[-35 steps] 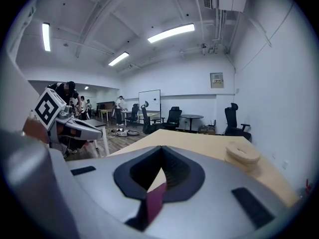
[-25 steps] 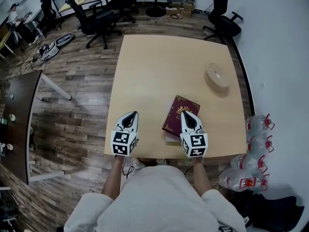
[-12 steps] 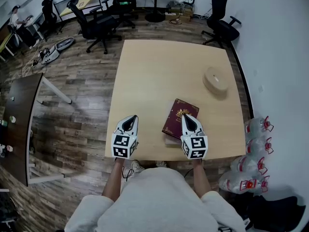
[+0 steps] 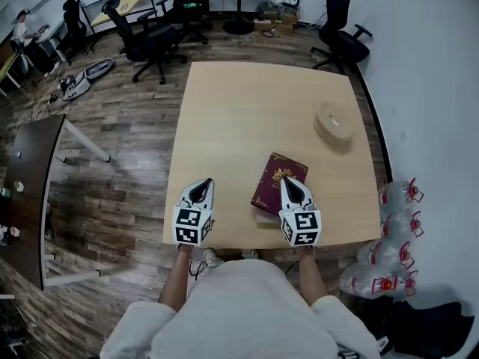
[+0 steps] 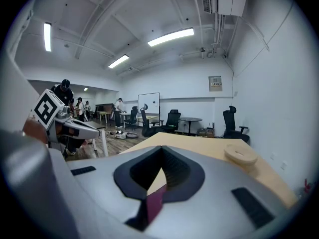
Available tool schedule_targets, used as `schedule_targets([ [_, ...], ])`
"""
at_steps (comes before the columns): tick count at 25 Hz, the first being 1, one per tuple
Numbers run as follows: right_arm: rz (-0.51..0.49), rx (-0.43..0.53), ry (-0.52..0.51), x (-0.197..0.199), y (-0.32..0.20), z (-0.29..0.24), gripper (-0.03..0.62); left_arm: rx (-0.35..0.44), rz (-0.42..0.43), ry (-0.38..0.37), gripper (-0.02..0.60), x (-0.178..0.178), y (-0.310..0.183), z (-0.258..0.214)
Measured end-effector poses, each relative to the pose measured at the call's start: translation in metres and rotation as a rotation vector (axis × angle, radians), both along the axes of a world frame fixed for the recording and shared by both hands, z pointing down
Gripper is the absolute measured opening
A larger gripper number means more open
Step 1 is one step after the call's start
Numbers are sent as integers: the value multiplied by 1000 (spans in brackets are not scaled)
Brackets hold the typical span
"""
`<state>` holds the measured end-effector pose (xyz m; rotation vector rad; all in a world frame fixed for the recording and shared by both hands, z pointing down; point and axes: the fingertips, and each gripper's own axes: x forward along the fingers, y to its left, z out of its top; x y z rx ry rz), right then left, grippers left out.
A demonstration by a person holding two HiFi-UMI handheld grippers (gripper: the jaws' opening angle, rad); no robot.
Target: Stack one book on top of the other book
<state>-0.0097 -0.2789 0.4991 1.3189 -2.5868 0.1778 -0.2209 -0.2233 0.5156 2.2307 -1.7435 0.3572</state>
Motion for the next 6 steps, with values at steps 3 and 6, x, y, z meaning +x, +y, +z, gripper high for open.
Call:
schedule_targets([
  [3, 0, 1, 1, -1, -1, 0, 3, 0, 0, 0, 8, -1, -1, 0],
  [6, 3, 1, 5, 0, -2, 0, 3, 0, 0, 3, 8, -2, -3, -1],
])
